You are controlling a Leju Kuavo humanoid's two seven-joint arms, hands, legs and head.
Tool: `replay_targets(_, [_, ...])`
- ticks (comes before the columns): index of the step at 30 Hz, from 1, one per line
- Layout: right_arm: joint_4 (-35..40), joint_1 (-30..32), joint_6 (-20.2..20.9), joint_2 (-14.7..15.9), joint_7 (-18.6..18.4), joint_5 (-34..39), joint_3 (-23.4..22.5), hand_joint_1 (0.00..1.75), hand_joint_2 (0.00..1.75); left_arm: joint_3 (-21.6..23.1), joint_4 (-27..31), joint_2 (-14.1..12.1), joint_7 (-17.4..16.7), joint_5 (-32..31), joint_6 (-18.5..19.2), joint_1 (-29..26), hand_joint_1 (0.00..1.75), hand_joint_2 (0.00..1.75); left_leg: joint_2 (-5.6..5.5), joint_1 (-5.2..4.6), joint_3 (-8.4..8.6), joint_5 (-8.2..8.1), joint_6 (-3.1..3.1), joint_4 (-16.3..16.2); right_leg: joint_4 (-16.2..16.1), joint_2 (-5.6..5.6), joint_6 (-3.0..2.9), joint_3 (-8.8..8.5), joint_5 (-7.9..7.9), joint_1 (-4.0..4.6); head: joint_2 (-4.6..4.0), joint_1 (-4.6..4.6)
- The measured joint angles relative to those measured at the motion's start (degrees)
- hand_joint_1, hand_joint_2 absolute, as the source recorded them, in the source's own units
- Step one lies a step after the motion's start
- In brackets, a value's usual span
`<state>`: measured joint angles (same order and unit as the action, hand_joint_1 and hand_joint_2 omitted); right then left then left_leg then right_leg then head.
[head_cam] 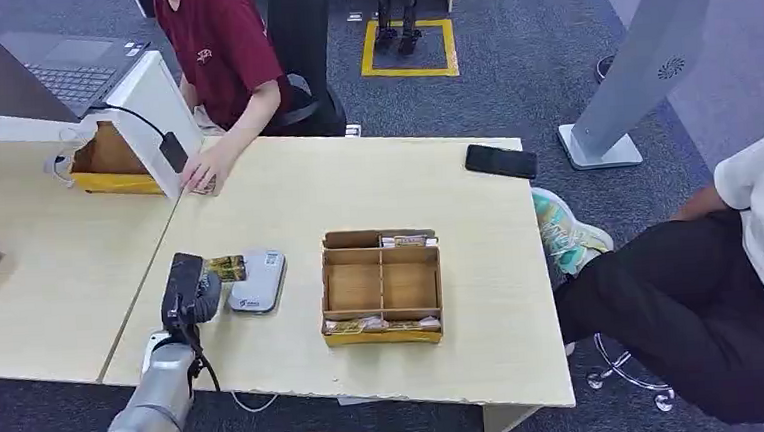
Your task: Pass the card to the sensor for recognition and then transmit it.
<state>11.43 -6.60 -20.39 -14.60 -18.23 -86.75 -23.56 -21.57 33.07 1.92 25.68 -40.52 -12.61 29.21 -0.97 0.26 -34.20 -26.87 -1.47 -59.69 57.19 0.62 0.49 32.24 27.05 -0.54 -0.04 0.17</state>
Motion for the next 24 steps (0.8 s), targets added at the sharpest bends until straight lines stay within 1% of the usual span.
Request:
replay_targets(7, [0.0, 0.0, 0.0, 0.0, -0.1, 0.0, 0.0, 0.00, 0.00, 0.6, -0.4, 0.0, -0.8, -1.6, -0.6, 0.0, 1.75, 1.75, 0.00, 0.00, 0.01, 0.02, 0.03, 0.0, 0.0, 0.00, -0.01, 0.00, -0.01, 0.00, 0.00, 0.00])
replay_targets(12, [0.0, 0.0, 0.0, 0.0, -0.4, 0.0, 0.3, 0.00, 0.00, 1.6, -1.0, 0.2, -1.8, -4.2, -2.7, 0.0, 1.75, 1.75, 0.00, 0.00, 0.03, 0.03, 0.03, 0.0, 0.0, 0.00, -0.01, -0.01, -0.02, 0.00, 0.00, 0.00])
replay_targets(16, [0.0, -0.1, 0.0, 0.0, -0.4, 0.0, 0.4, 0.00, 0.00, 2.5, -1.7, 0.4, -2.3, -5.3, -3.3, 0.0, 1.75, 1.75, -0.01, -0.01, 0.06, 0.03, 0.04, 0.0, 0.0, -0.01, -0.01, -0.05, -0.01, 0.00, 0.00, -0.02])
replay_targets(21, [0.0, -0.1, 0.0, 0.0, -0.7, 0.0, 0.6, 0.00, 0.00, 3.7, -2.1, 0.5, -4.0, -8.1, -5.6, 0.1, 1.75, 1.75, -0.01, -0.01, 0.13, 0.03, 0.04, 0.0, 0.0, -0.01, -0.01, -0.11, -0.01, 0.00, 0.00, 0.00])
replay_targets(24, [0.0, -0.1, 0.0, 0.0, -0.8, 0.0, 0.8, 0.00, 0.00, 4.7, -2.6, 0.5, -6.0, -10.9, -7.5, 0.1, 1.75, 1.75, -0.02, -0.01, 0.14, 0.05, 0.08, 0.0, 0.0, -0.04, -0.01, -0.12, -0.01, 0.00, 0.00, 0.00])
